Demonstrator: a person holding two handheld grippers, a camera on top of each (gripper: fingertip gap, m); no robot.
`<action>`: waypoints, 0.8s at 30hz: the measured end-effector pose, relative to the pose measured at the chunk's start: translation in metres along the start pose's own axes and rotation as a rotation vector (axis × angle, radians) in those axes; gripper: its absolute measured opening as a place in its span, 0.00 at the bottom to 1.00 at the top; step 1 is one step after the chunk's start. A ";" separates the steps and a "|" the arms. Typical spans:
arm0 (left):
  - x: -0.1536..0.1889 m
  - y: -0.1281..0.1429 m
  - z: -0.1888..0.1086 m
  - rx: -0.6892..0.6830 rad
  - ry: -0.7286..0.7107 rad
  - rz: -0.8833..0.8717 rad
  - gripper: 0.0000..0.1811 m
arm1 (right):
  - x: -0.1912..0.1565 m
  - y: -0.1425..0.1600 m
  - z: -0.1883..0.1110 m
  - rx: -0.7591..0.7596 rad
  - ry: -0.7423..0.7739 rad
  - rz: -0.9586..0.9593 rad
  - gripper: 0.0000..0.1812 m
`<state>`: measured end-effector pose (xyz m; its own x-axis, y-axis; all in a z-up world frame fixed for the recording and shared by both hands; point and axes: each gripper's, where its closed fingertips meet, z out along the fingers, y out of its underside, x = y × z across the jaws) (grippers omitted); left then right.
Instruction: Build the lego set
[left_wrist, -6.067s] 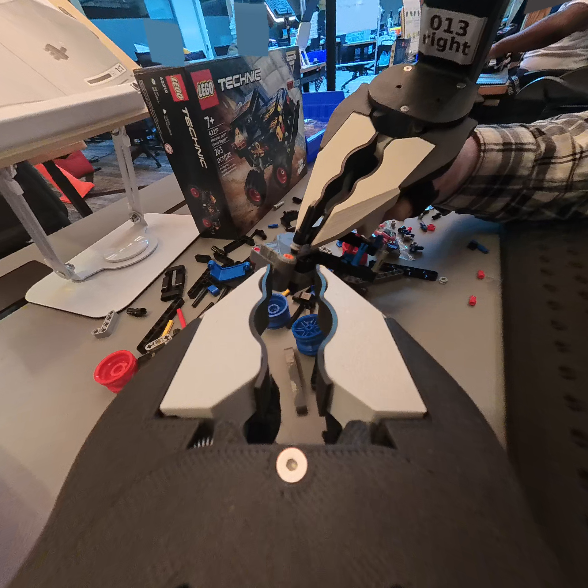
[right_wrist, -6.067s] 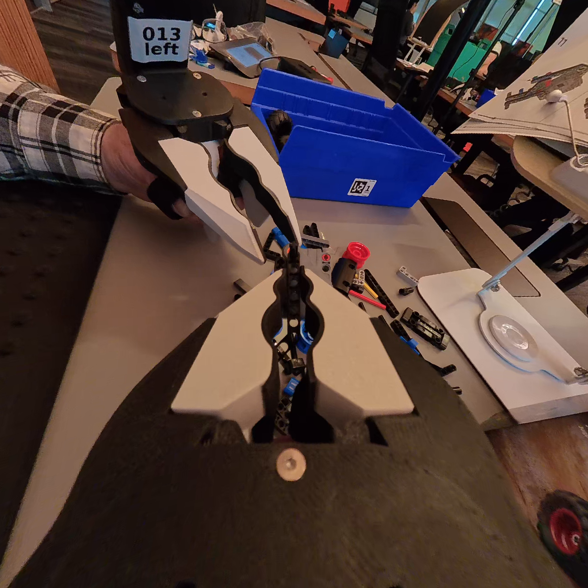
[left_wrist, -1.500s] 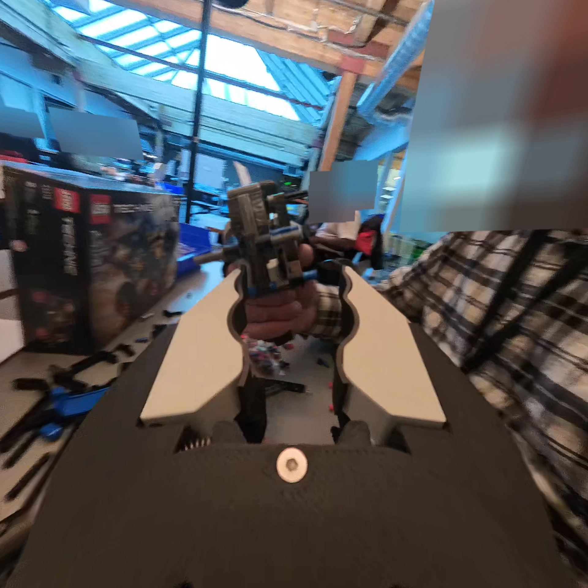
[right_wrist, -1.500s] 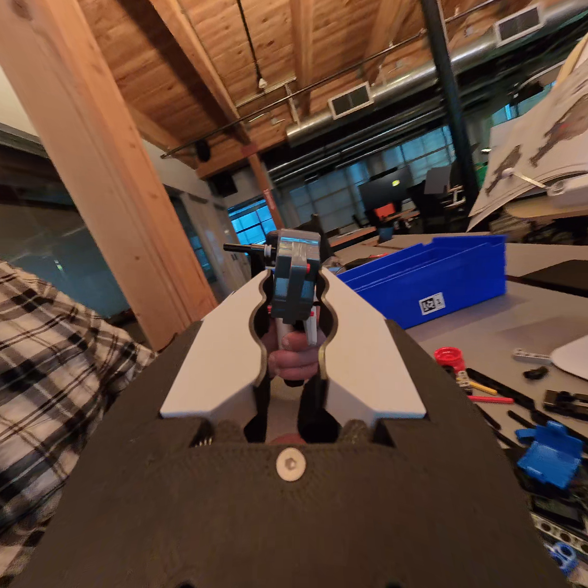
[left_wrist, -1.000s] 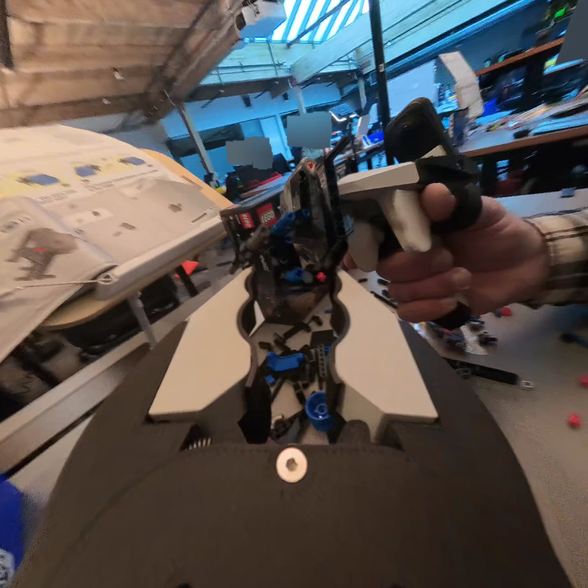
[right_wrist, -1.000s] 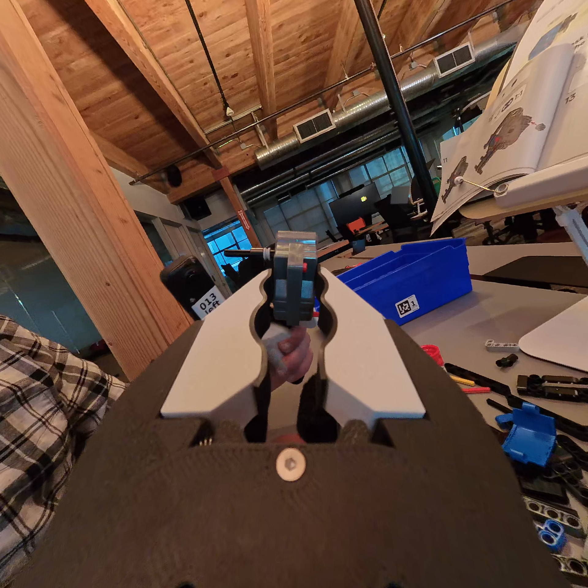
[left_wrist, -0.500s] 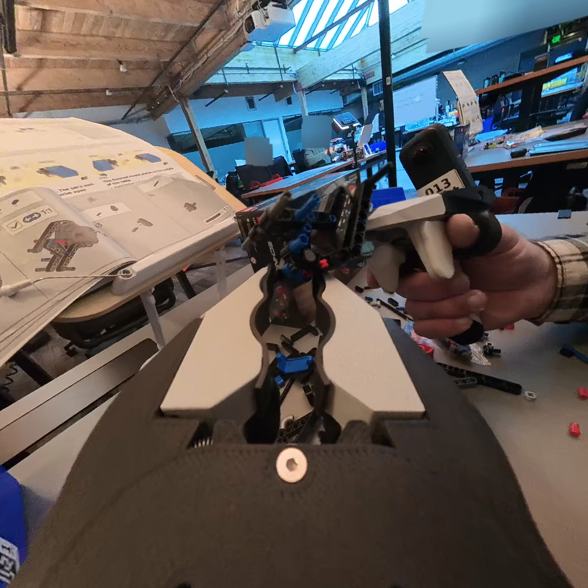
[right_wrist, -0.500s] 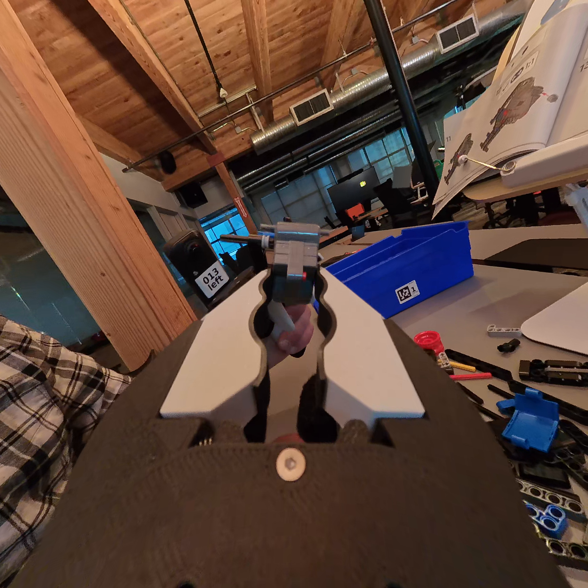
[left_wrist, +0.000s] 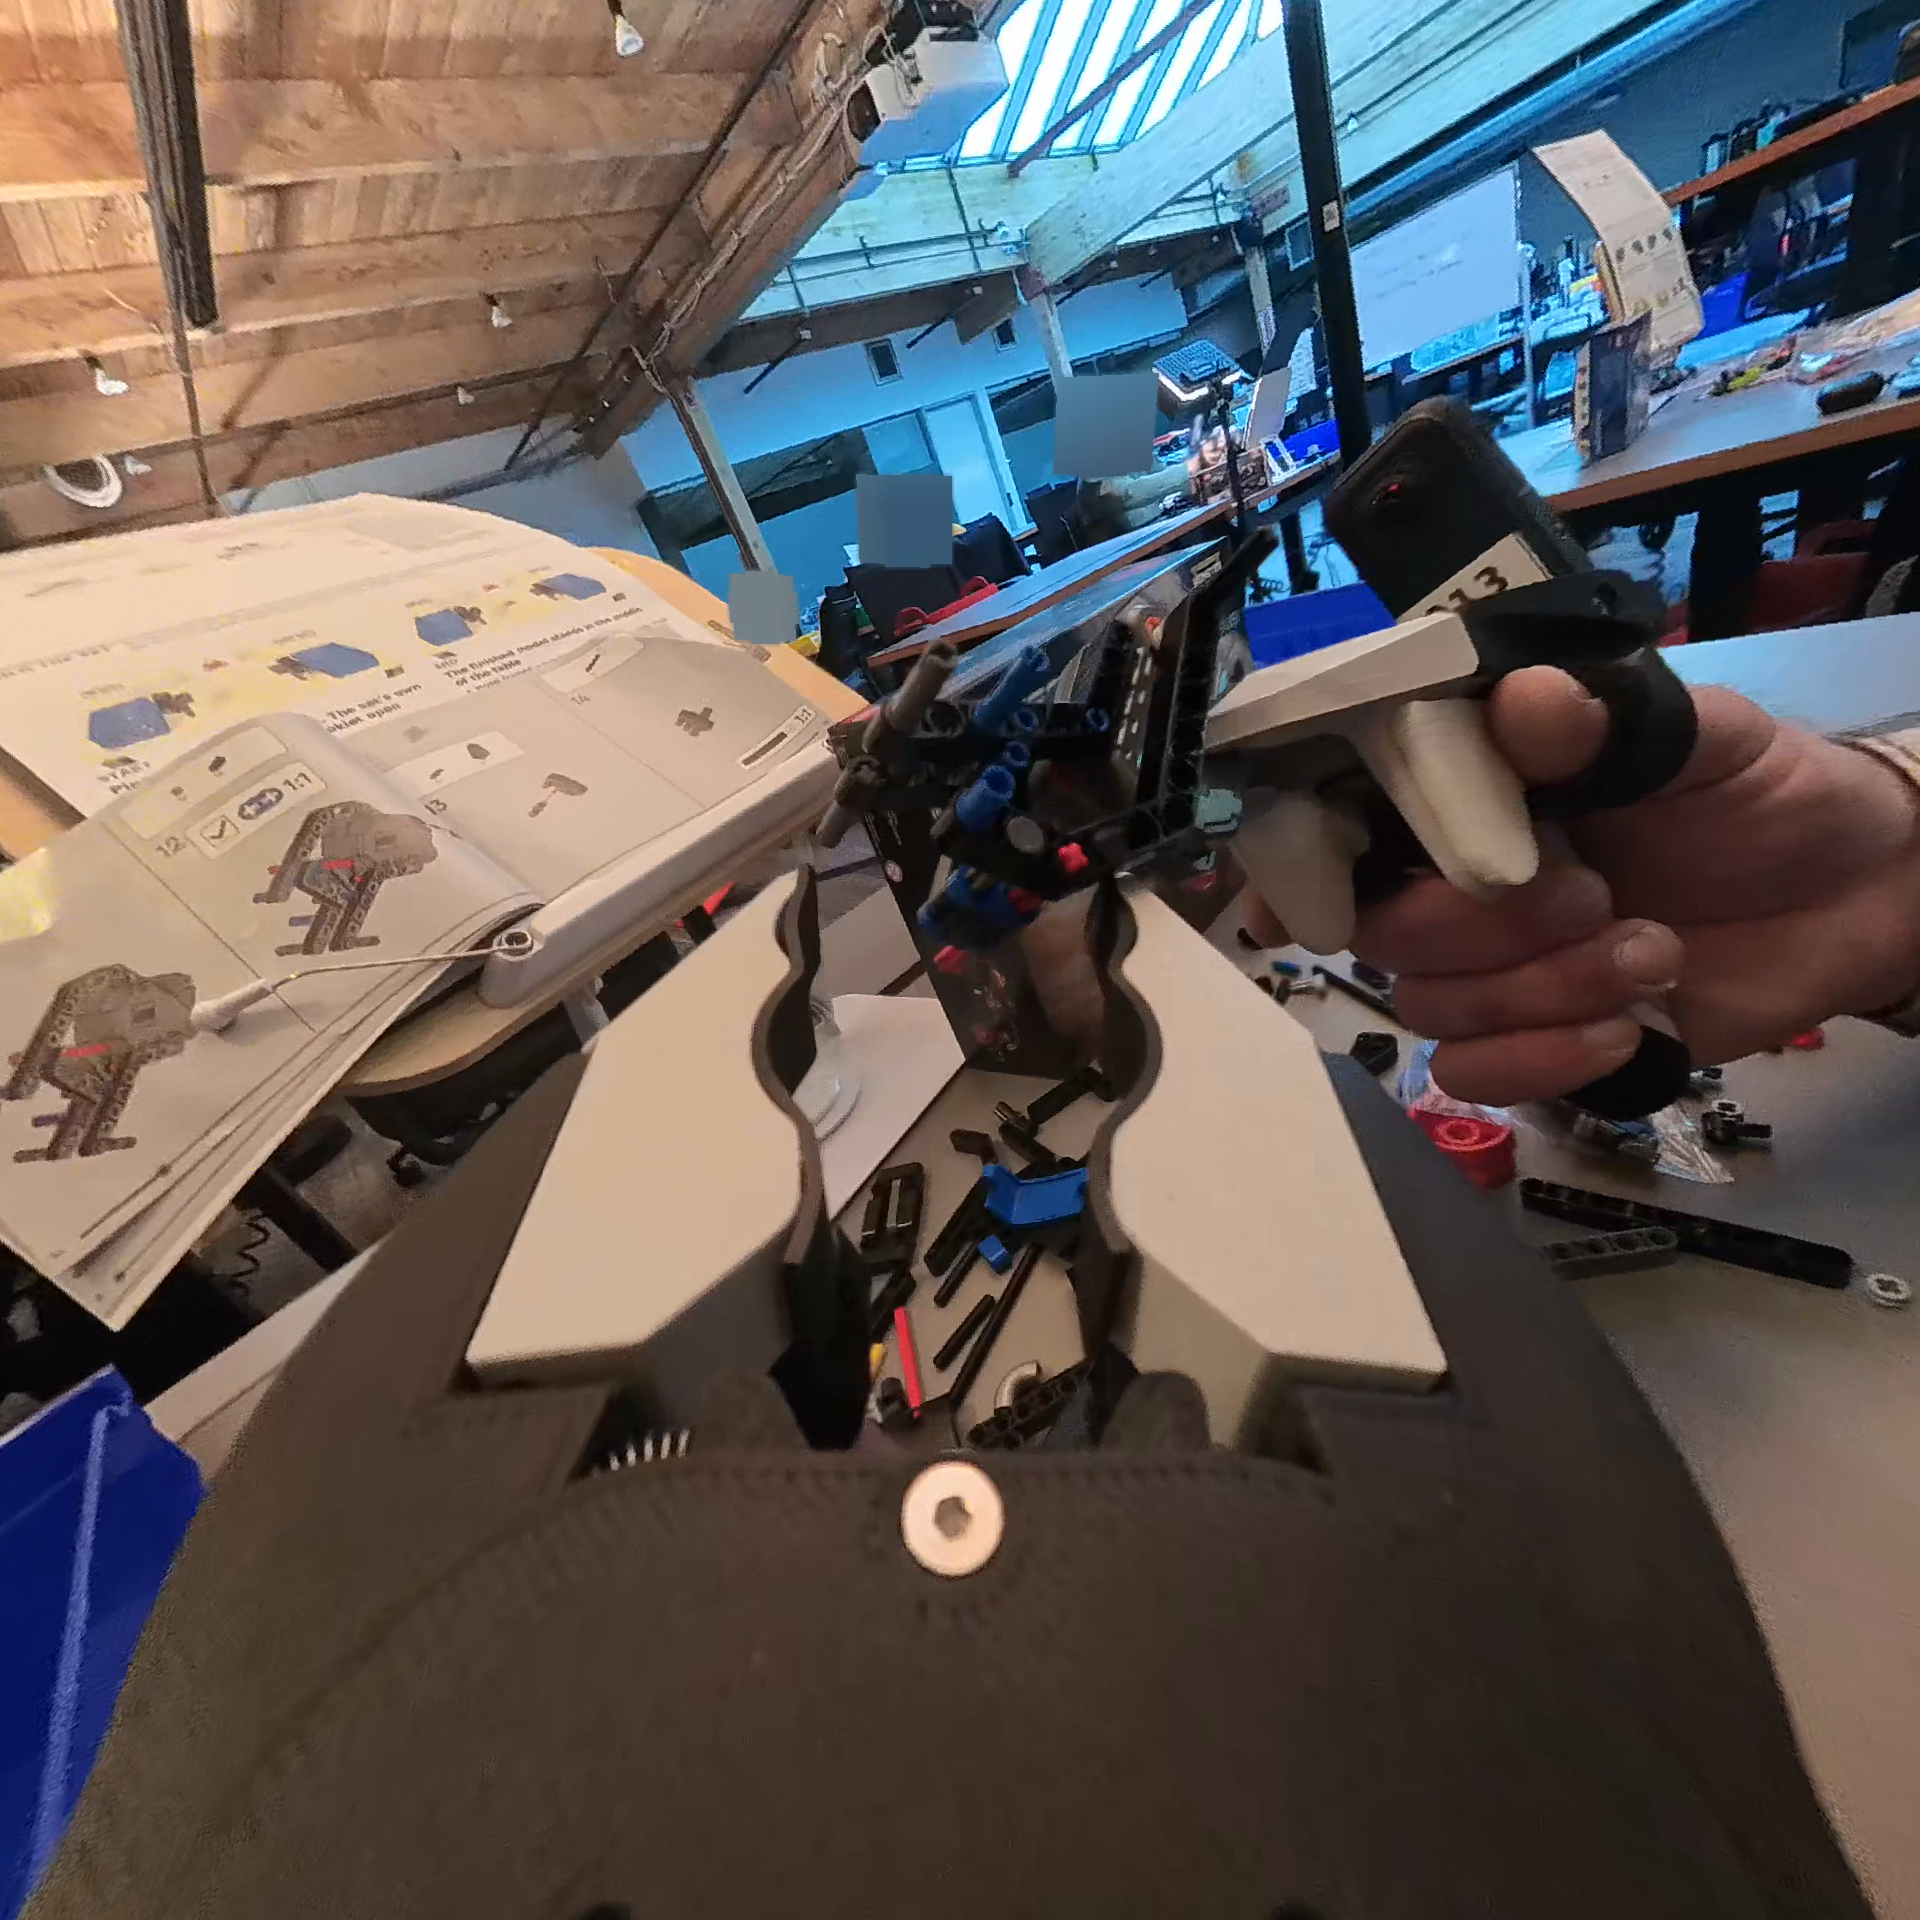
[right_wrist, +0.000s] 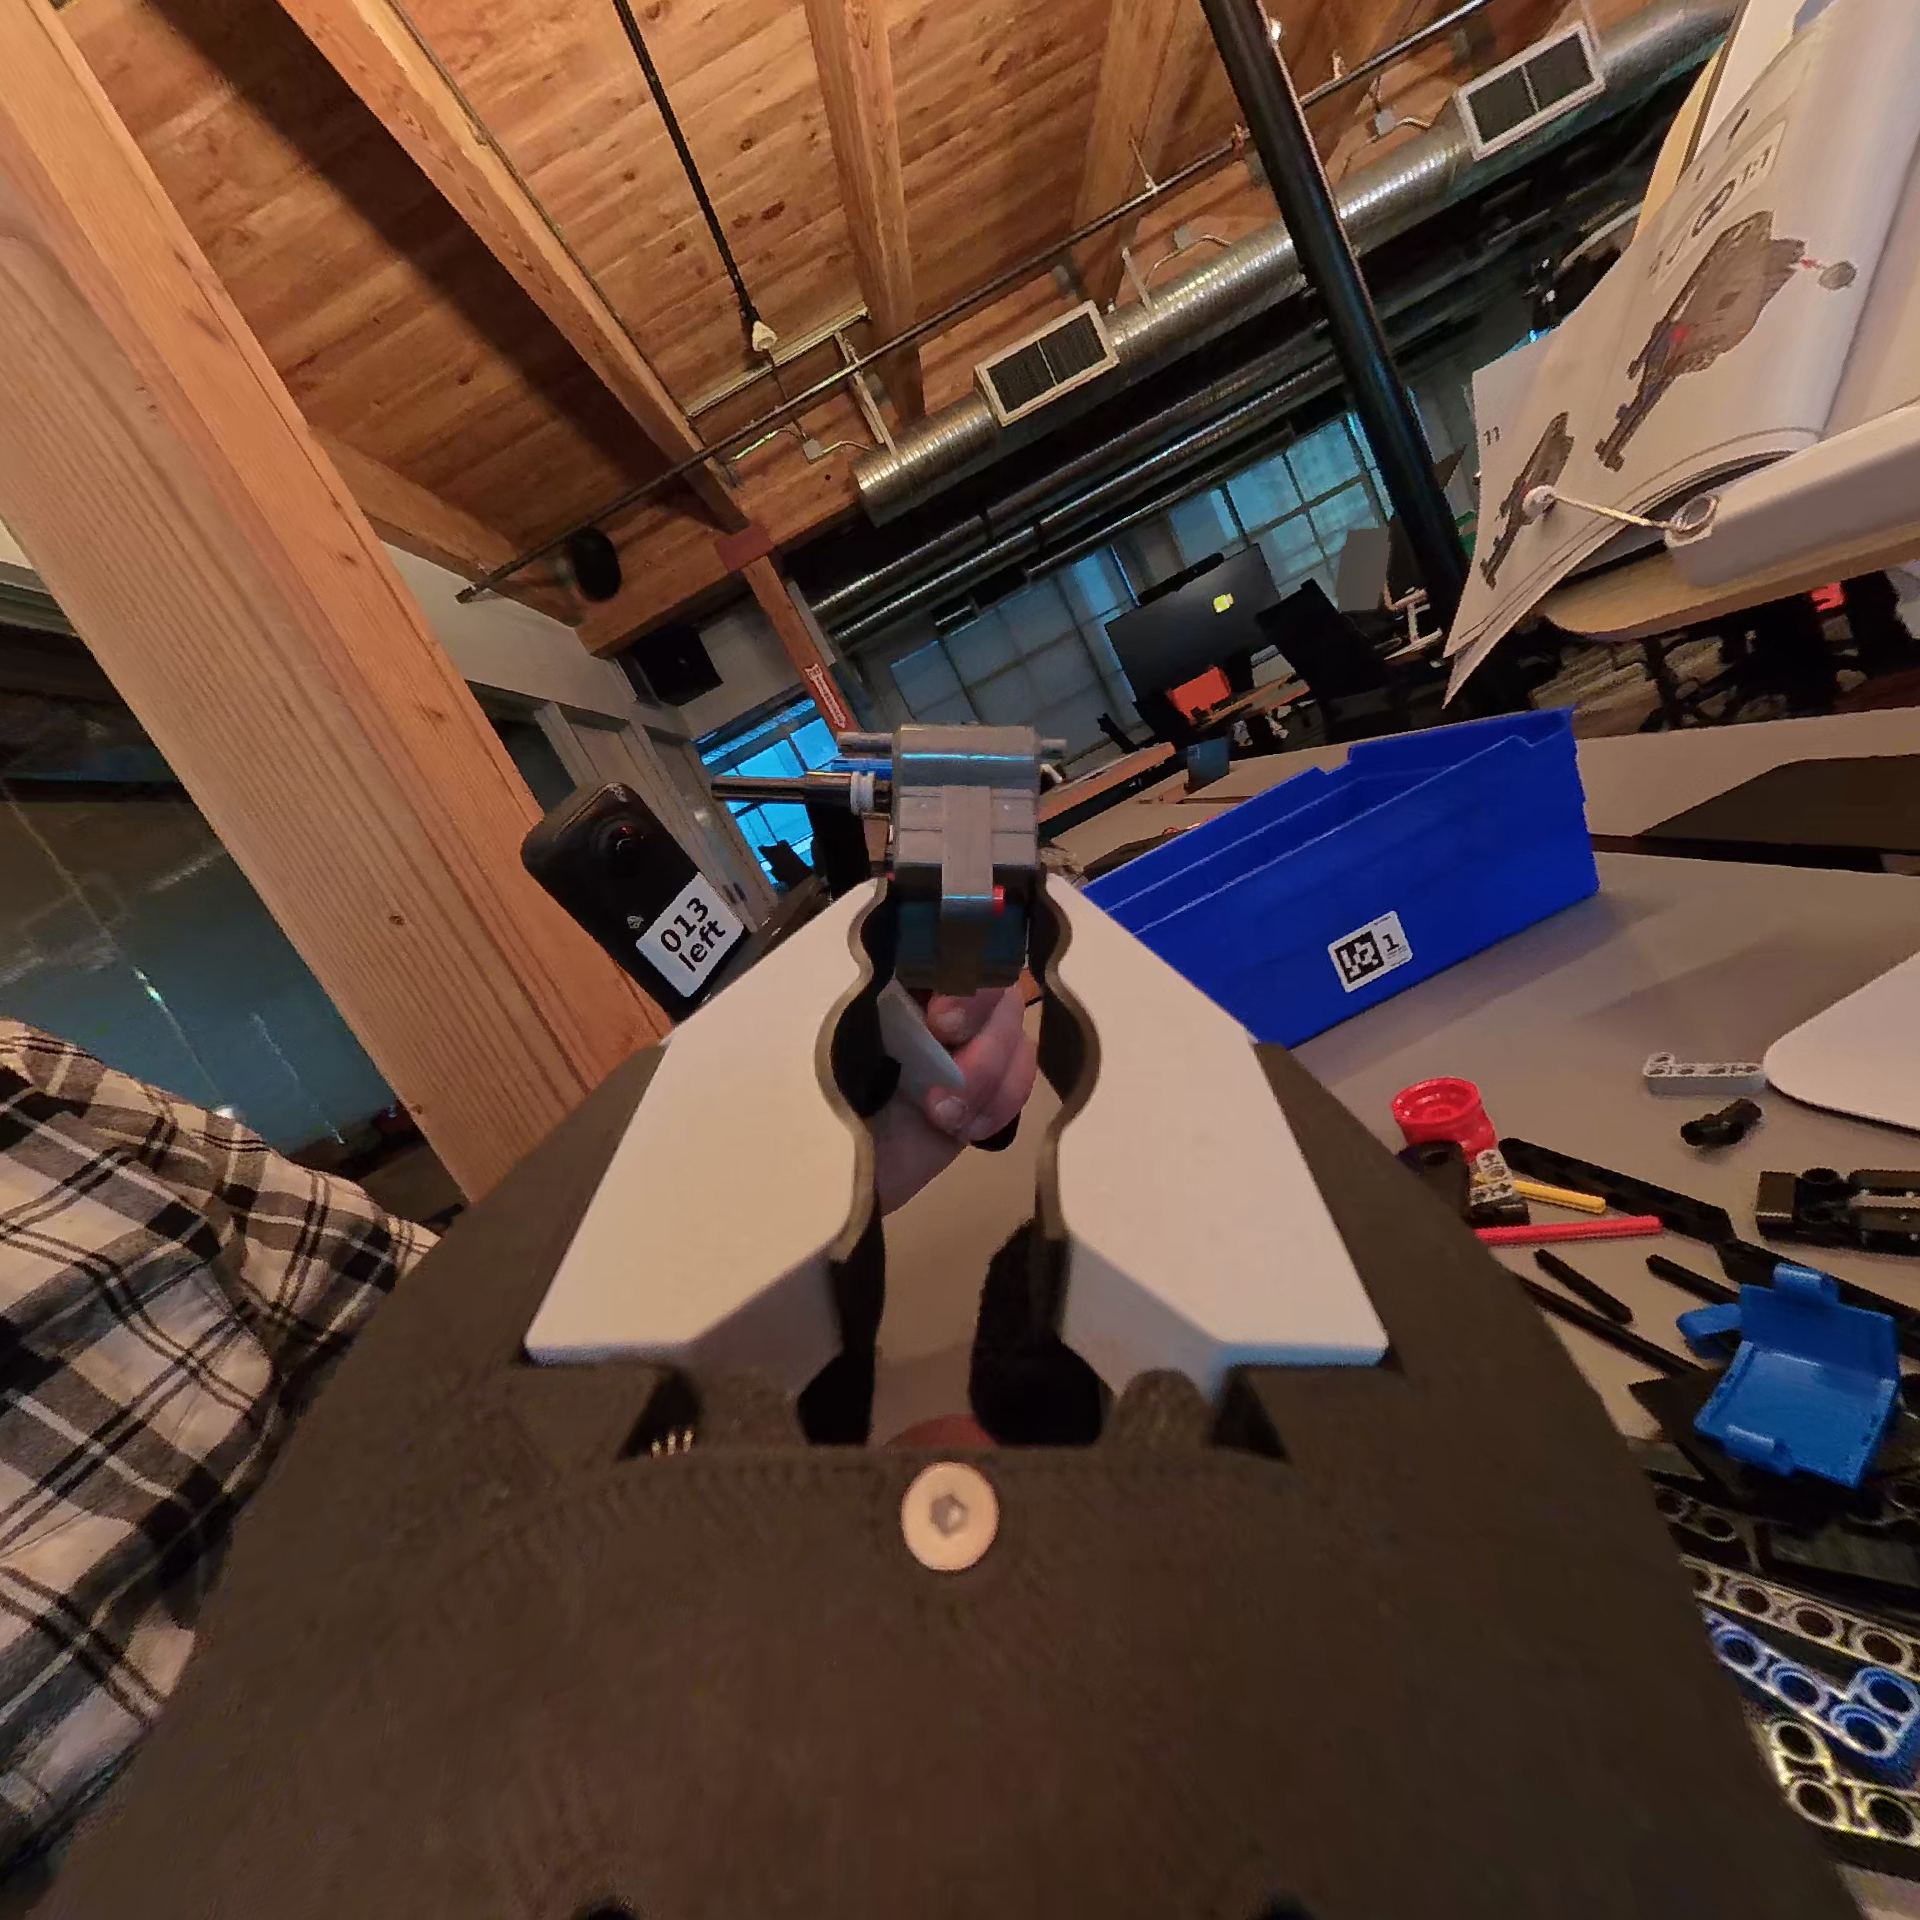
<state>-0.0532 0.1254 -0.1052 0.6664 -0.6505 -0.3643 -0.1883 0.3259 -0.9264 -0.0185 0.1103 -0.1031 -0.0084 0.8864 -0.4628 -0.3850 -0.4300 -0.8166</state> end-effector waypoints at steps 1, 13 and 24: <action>0.001 -0.002 0.000 0.002 -0.002 0.020 0.27 | 0.000 0.001 0.000 -0.004 -0.009 0.016 0.13; -0.006 -0.004 -0.002 0.006 -0.049 0.050 0.22 | 0.003 0.001 -0.002 -0.013 0.016 -0.027 0.13; 0.008 -0.008 0.000 0.000 -0.069 0.189 0.24 | 0.007 0.007 -0.001 -0.031 0.000 0.049 0.13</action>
<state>-0.0465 0.1174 -0.1009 0.6670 -0.5296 -0.5240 -0.3143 0.4377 -0.8424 -0.0205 0.1127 -0.1126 -0.0267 0.8644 -0.5020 -0.3552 -0.4776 -0.8036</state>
